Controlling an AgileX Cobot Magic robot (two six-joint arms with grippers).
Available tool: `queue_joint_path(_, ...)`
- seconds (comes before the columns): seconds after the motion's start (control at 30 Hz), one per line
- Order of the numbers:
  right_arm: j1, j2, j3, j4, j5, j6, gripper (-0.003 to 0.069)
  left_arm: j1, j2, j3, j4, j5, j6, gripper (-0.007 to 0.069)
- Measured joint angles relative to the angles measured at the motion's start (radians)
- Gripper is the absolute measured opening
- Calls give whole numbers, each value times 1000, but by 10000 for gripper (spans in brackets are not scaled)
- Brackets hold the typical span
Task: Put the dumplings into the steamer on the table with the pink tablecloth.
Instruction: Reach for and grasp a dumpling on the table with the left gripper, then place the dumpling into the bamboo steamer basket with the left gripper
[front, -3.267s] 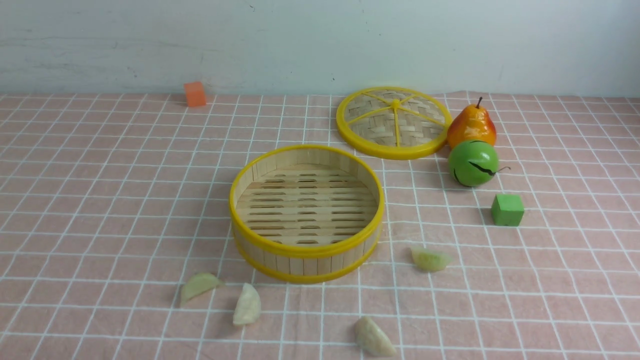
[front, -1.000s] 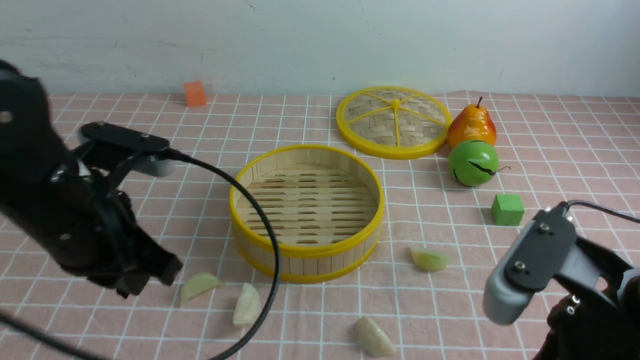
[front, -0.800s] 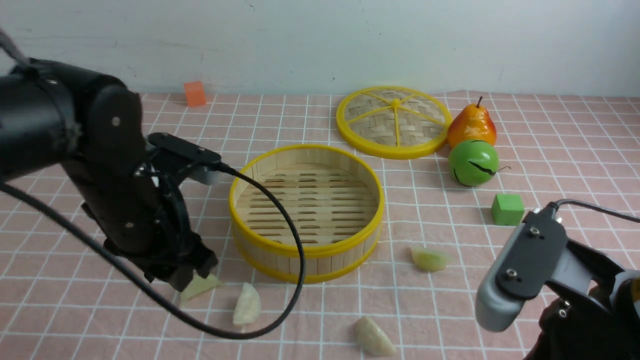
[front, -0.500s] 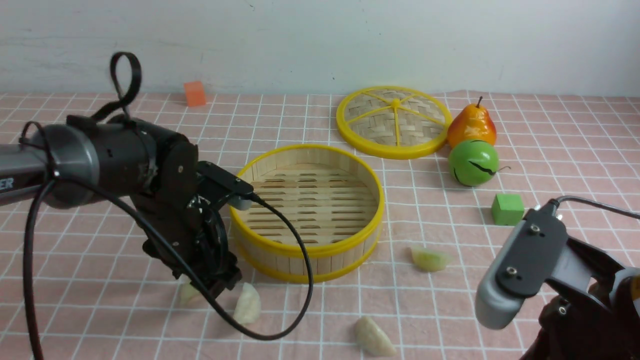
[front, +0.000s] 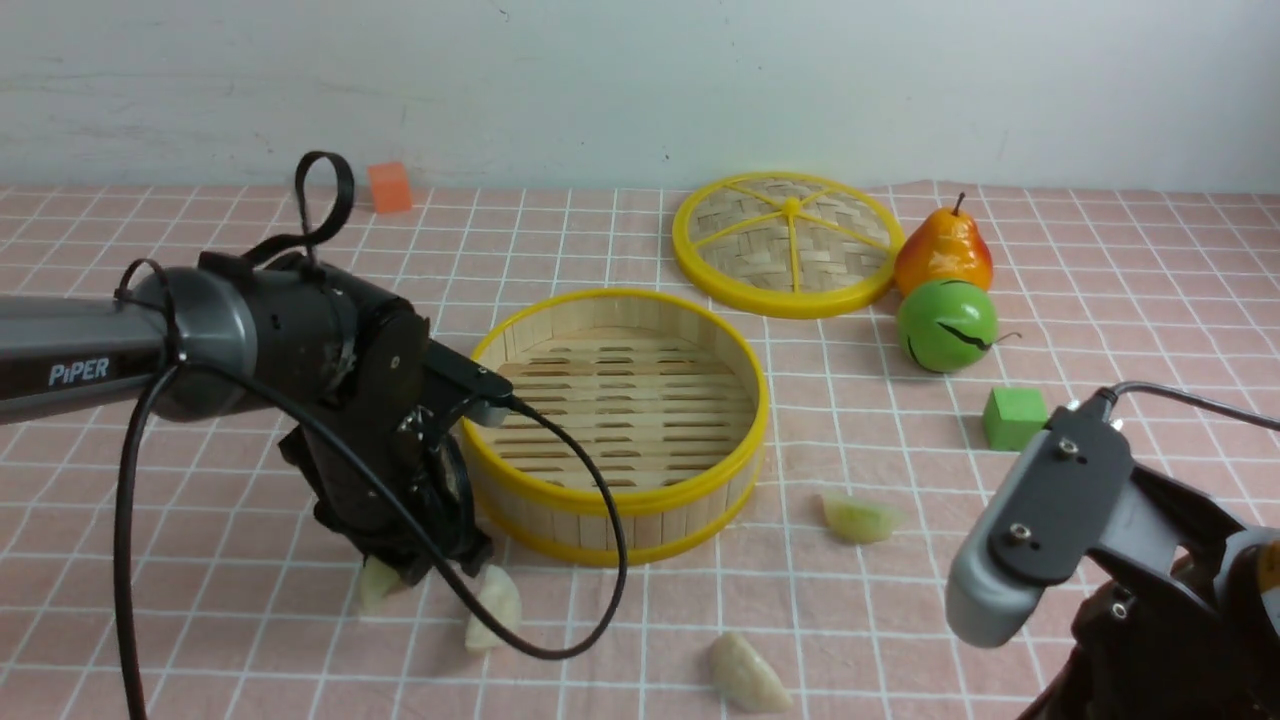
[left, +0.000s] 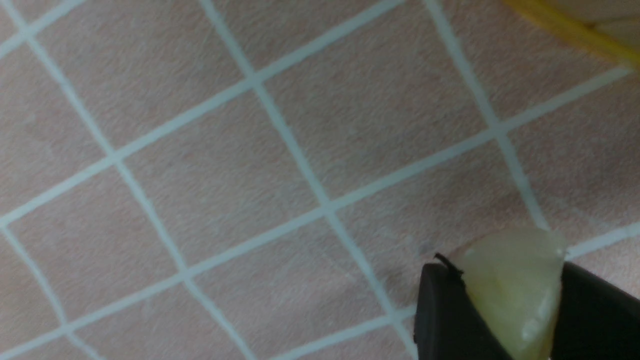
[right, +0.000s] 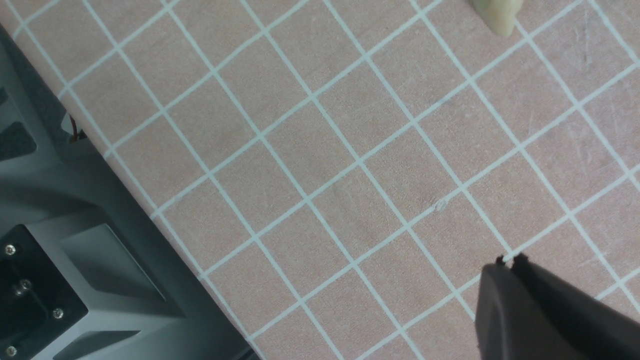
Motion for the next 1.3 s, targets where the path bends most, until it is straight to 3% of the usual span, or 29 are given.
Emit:
queue_joint_path(0.1,0,0,0,0,-1,0,21,0,-30,-113,-22,101,-8,239)
queue_joint_path(0.2,0,0,0,0,-1,4,24,-3,-77,-273,-126,173,-16,239)
queue_joint_path(0.43,0,0,0,7,19,68,32,-77,7,-552,-245,165,-16,239)
queue_joint_path(0.57,0,0,0,16,84,78,36,-122,147,-672,-231,163,-30,239)
queue_joint_path(0.77,0,0,-1,46,170,102,42,-132,364,-842,-134,162,-187,239)
queue_joint_path(0.97,0,0,-1,49,183,102,46,-132,452,-889,-103,144,-220,242)
queue_joint_path(1.17,0,0,-1,45,174,102,53,-132,460,-892,-111,134,-221,402)
queue_joint_path(1.23,0,0,-1,30,168,102,57,-132,447,-899,-110,171,-221,489)
queue_joint_path(1.3,0,0,-1,16,167,102,59,-132,429,-916,-99,206,-221,530)
